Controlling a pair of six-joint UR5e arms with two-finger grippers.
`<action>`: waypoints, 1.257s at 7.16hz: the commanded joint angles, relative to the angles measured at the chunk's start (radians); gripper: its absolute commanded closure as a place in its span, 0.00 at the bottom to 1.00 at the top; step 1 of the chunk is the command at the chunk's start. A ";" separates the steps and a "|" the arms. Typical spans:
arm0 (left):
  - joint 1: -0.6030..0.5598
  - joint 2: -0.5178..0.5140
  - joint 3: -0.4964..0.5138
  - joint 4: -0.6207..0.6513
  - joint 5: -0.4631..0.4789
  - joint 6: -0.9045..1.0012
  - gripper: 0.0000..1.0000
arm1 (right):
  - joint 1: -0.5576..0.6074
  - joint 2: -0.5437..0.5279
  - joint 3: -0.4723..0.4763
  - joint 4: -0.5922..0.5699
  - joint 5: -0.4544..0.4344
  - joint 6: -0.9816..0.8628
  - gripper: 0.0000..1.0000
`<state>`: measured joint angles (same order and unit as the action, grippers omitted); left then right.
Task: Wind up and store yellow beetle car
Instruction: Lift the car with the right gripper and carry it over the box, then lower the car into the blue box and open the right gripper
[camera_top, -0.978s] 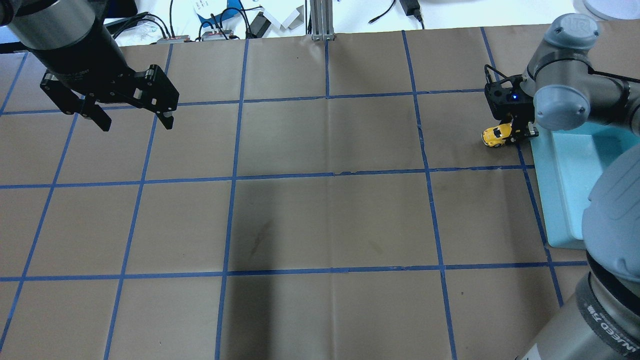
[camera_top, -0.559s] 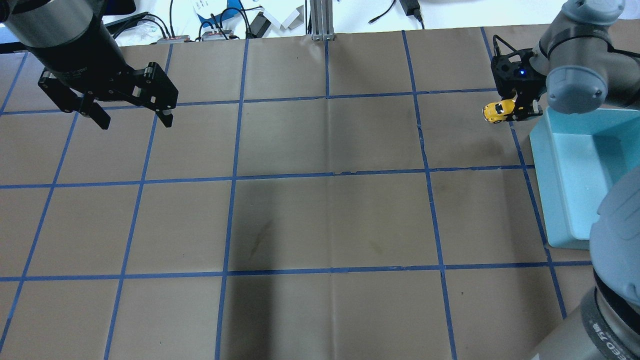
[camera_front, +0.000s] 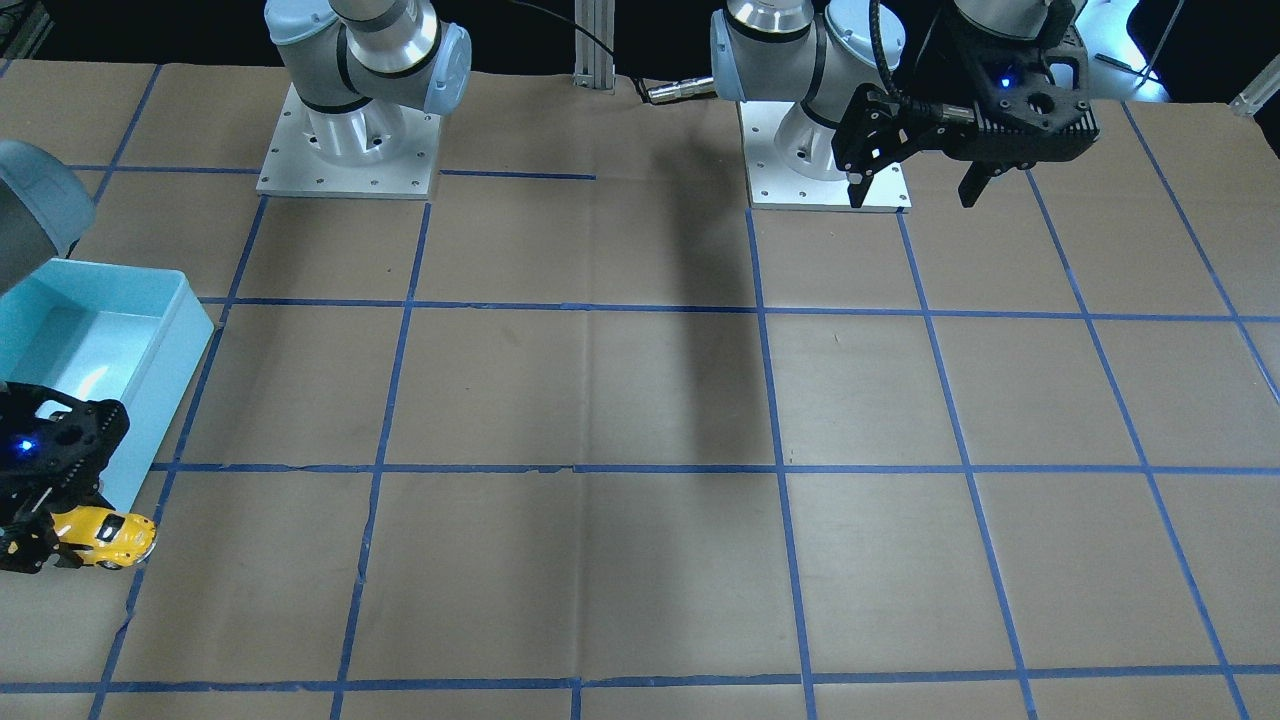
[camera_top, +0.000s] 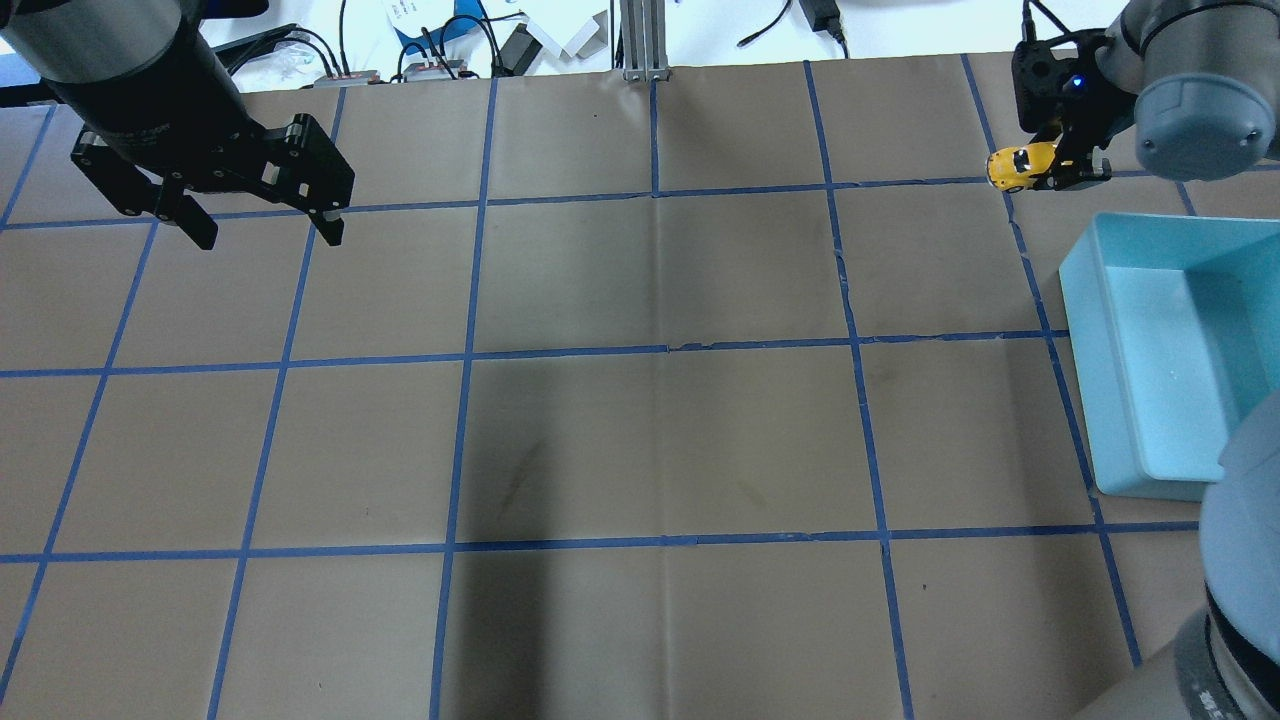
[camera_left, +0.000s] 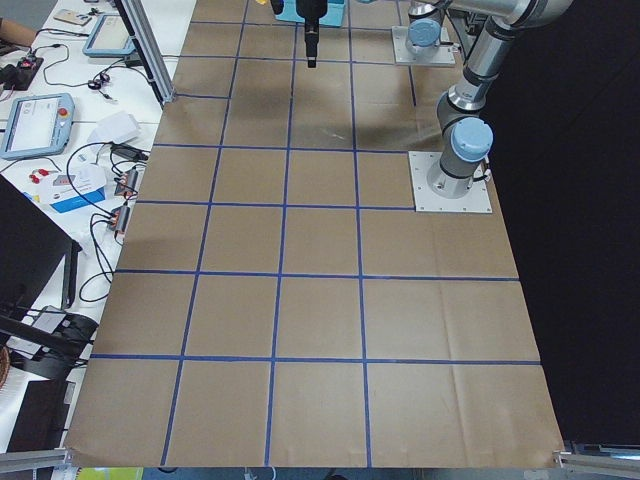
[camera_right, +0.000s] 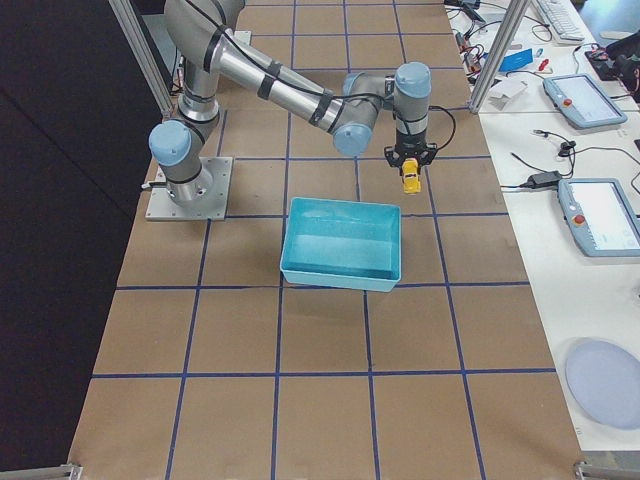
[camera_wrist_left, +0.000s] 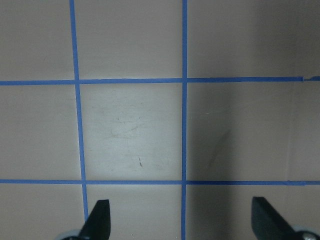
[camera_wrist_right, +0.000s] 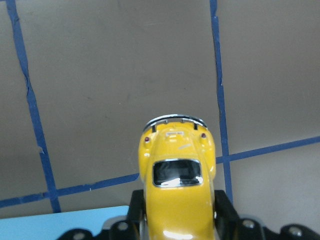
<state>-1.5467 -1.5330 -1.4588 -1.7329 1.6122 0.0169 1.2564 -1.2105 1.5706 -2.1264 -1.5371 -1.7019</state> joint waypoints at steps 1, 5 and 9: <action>-0.001 -0.002 0.003 -0.002 0.000 0.000 0.00 | -0.081 -0.069 0.031 0.068 -0.009 0.283 0.96; -0.004 0.001 0.002 -0.002 0.002 0.000 0.00 | -0.295 -0.110 0.182 0.067 -0.034 0.924 0.96; -0.004 -0.002 0.003 0.000 0.002 0.000 0.00 | -0.353 -0.060 0.311 0.023 -0.109 1.237 0.97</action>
<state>-1.5503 -1.5356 -1.4564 -1.7336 1.6138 0.0169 0.9306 -1.2946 1.8567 -2.0998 -1.6290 -0.5155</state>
